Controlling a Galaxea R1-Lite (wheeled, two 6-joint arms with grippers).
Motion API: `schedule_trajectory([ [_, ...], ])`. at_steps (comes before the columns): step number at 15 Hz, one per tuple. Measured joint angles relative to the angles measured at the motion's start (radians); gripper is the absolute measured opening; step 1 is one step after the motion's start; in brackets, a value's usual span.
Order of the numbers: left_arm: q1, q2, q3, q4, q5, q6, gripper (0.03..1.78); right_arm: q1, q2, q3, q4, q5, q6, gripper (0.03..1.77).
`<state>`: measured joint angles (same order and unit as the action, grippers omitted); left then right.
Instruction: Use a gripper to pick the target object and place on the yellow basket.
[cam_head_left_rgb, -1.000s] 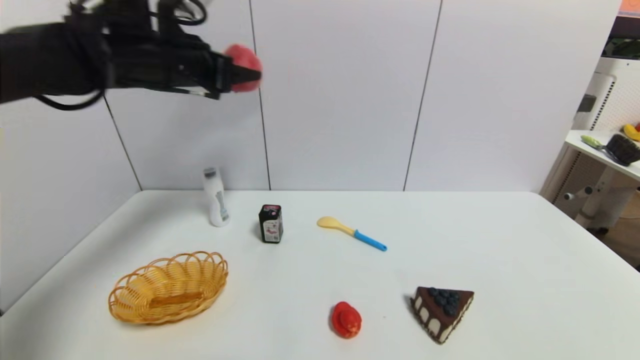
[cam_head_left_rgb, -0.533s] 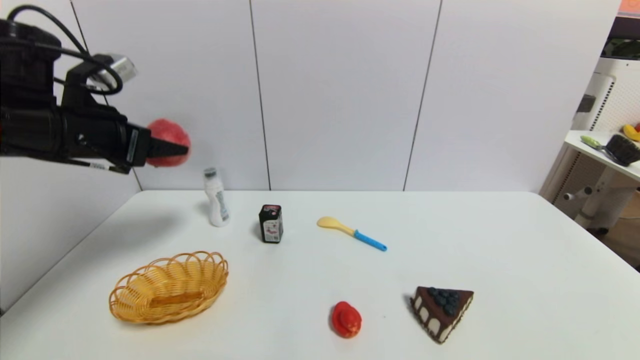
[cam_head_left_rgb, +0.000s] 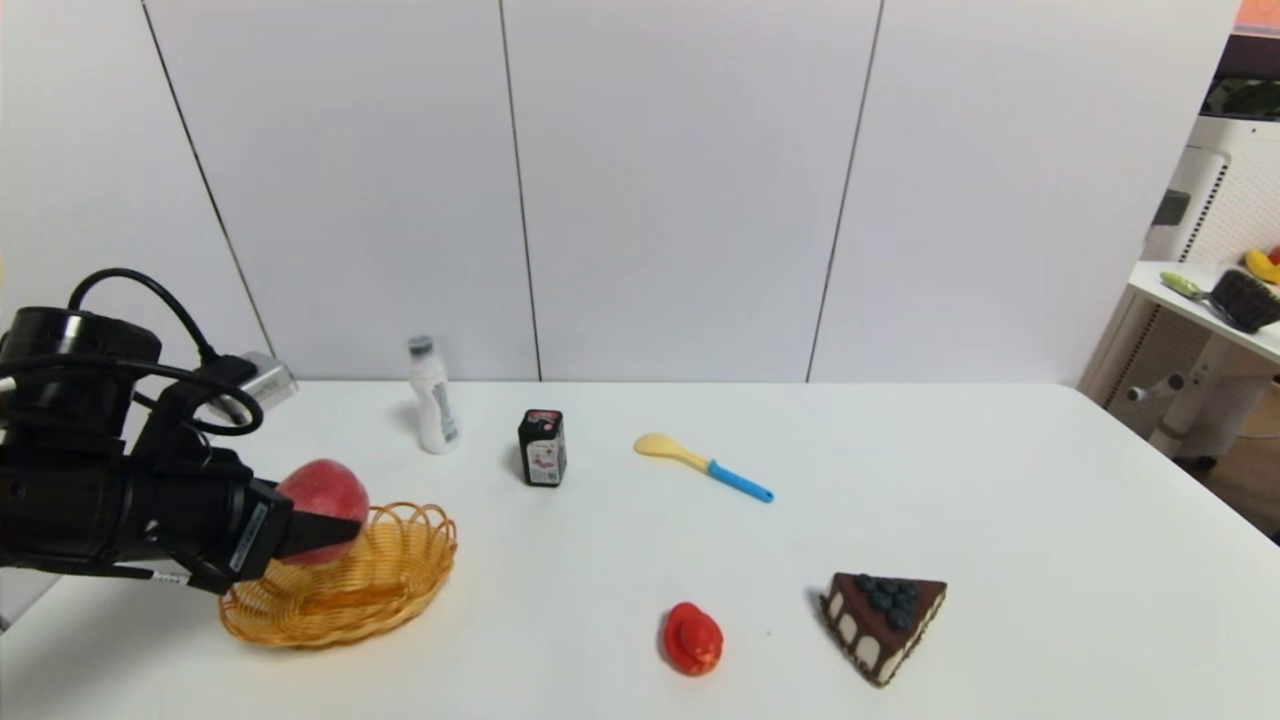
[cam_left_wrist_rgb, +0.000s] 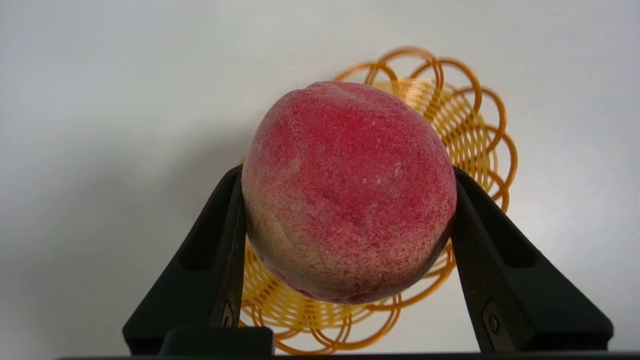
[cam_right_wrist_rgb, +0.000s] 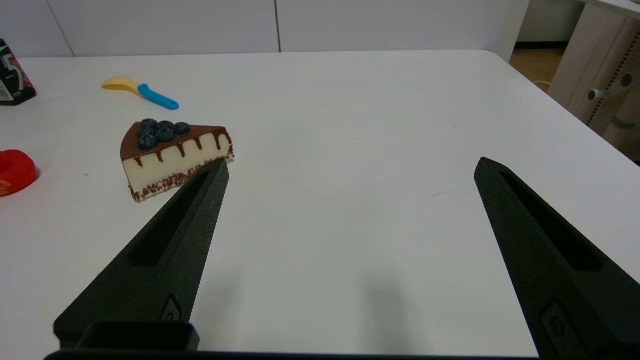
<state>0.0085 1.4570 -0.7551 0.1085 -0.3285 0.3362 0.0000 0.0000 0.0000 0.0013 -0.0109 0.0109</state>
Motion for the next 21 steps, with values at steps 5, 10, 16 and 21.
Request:
schedule_trajectory([
  [5,-0.001,-0.002,0.034,-0.002,0.0,0.012,1.33,0.0,0.0,0.0,0.0,0.0,0.0,1.7],
  [10,-0.001,-0.013,0.031,-0.042,-0.001,0.009,1.5,0.0,0.0,0.0,0.0,0.0,0.0,1.7],
  [16,0.001,-0.081,-0.127,-0.075,0.012,-0.001,1.61,0.0,0.0,0.0,0.0,0.0,0.0,1.7],
  [21,0.008,-0.256,-0.217,-0.076,0.155,-0.029,1.66,0.0,0.0,0.0,0.0,0.0,0.0,1.7],
])
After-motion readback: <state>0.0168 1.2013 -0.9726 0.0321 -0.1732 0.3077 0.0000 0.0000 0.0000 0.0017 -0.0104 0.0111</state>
